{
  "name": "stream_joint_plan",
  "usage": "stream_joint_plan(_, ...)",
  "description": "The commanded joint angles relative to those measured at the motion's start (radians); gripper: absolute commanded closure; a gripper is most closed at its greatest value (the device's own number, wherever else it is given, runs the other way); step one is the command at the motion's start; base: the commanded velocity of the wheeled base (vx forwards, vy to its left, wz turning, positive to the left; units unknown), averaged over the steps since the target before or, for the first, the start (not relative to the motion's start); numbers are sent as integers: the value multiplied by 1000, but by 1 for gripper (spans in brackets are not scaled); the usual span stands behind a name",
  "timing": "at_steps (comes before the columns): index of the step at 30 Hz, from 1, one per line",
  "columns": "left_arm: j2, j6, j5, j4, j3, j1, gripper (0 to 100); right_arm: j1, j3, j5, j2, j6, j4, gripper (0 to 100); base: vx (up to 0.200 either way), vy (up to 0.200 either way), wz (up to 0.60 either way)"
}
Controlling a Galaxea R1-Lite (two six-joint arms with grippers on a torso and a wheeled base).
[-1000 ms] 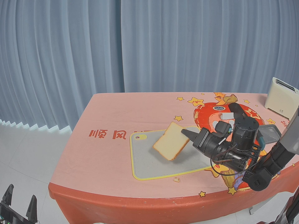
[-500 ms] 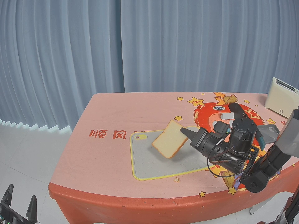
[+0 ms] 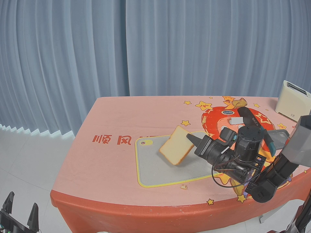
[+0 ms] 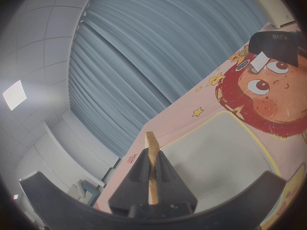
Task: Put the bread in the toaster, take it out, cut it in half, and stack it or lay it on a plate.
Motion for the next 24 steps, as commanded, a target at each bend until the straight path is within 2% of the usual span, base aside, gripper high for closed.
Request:
stream_joint_plan(1,-4,-1,1,0,18,0,0,10,8,-2,15,-3,-23,100,0,0,0)
stream_joint_plan(13,-4,1,1,0,18,0,0,11,16,-4,27,-15,-43,100,0,0,0)
stream_joint_plan(20,-4,-1,1,0,18,0,0,17,33,-7,27,-78,-45,100,0,0,0)
stream_joint_plan(24,-4,1,1,0,18,0,0,19,31,-15,27,-79,-45,100,0,0,0)
